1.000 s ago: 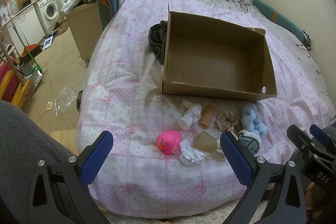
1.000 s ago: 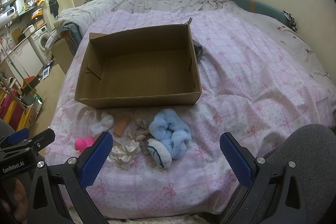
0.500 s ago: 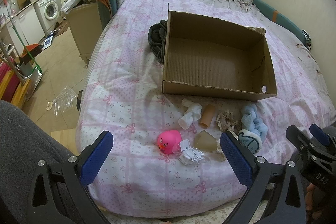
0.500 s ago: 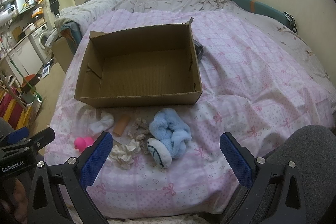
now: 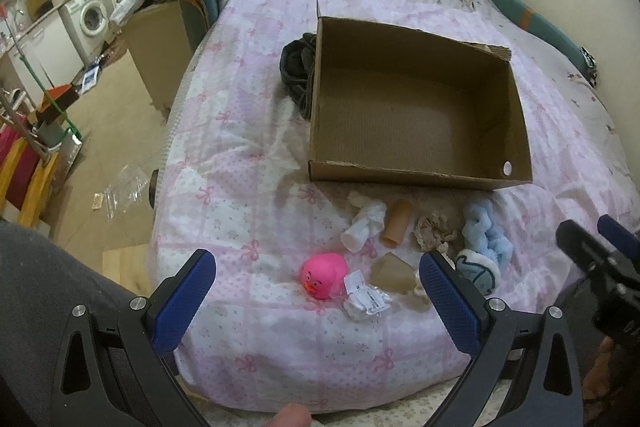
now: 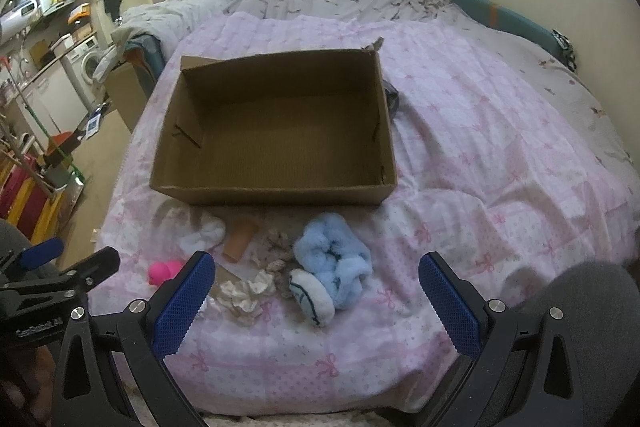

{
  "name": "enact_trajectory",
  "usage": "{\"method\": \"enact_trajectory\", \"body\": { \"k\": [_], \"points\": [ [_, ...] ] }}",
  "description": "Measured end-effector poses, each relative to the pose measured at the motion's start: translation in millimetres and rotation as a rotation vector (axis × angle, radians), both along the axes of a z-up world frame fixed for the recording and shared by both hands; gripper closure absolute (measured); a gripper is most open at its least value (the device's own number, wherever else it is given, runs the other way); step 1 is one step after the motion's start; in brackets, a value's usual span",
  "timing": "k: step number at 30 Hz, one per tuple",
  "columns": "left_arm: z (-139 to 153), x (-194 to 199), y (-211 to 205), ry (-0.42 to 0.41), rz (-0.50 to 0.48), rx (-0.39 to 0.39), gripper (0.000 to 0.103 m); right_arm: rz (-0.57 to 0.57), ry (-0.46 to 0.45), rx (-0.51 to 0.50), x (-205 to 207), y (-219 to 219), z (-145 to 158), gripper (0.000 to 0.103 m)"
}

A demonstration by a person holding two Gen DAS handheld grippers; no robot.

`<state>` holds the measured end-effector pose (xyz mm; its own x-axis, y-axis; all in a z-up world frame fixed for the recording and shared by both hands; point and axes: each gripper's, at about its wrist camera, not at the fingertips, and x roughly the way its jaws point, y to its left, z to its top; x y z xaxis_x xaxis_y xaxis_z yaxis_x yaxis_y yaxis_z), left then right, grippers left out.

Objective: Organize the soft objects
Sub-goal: 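Grasp the pink rubber duck with the left tool while the right tool grasps the blue scrunchie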

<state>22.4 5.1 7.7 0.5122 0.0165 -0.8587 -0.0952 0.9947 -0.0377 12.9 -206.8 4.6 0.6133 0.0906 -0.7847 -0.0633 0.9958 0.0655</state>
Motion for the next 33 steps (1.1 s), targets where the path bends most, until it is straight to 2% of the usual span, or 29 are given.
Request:
{"method": "enact_trajectory", "body": {
  "k": [2, 6, 9, 12, 18, 21, 22, 24, 25, 28, 33],
  "points": [
    [-1, 8, 2, 0.035, -0.001, 0.001, 0.001, 0.015, 0.007, 0.011, 9, -1, 8, 0.0],
    [-10, 29, 1, 0.156, -0.051, 0.009, 0.001, 0.058, 0.053, 0.035, 29, -4, 14, 0.0],
    [-15, 38, 3, 0.185, -0.058, 0.013, 0.001, 0.09, 0.112, 0.051, 44, -7, 9, 0.0],
    [-25, 49, 9, 0.23, -0.038, 0.017, 0.001, 0.114, 0.182, 0.041, 57, -8, -4, 0.0],
    [-53, 68, 31, 0.318, 0.034, -0.03, 0.002, 0.114, 0.293, 0.026, 71, -18, -39, 0.0],
    [-69, 75, 39, 0.356, 0.072, -0.05, 0.006, 0.09, 0.327, 0.04, 75, -26, -55, 0.0],
    [-74, 77, 40, 0.374, 0.074, -0.058, 0.009, 0.078, 0.342, 0.049, 76, -28, -60, 0.0],
    [-88, 80, 38, 0.425, 0.066, -0.087, 0.021, 0.058, 0.368, 0.079, 77, -33, -67, 0.0],
    [-95, 81, 38, 0.449, 0.066, -0.115, 0.032, 0.052, 0.375, 0.095, 77, -34, -69, 0.0],
    [-113, 84, 37, 0.498, 0.081, -0.173, 0.037, 0.044, 0.381, 0.112, 78, -34, -70, 0.0],
    [-134, 88, 29, 0.561, 0.069, -0.216, 0.061, 0.046, 0.394, 0.127, 77, -33, -74, 0.0]
  ]
}}
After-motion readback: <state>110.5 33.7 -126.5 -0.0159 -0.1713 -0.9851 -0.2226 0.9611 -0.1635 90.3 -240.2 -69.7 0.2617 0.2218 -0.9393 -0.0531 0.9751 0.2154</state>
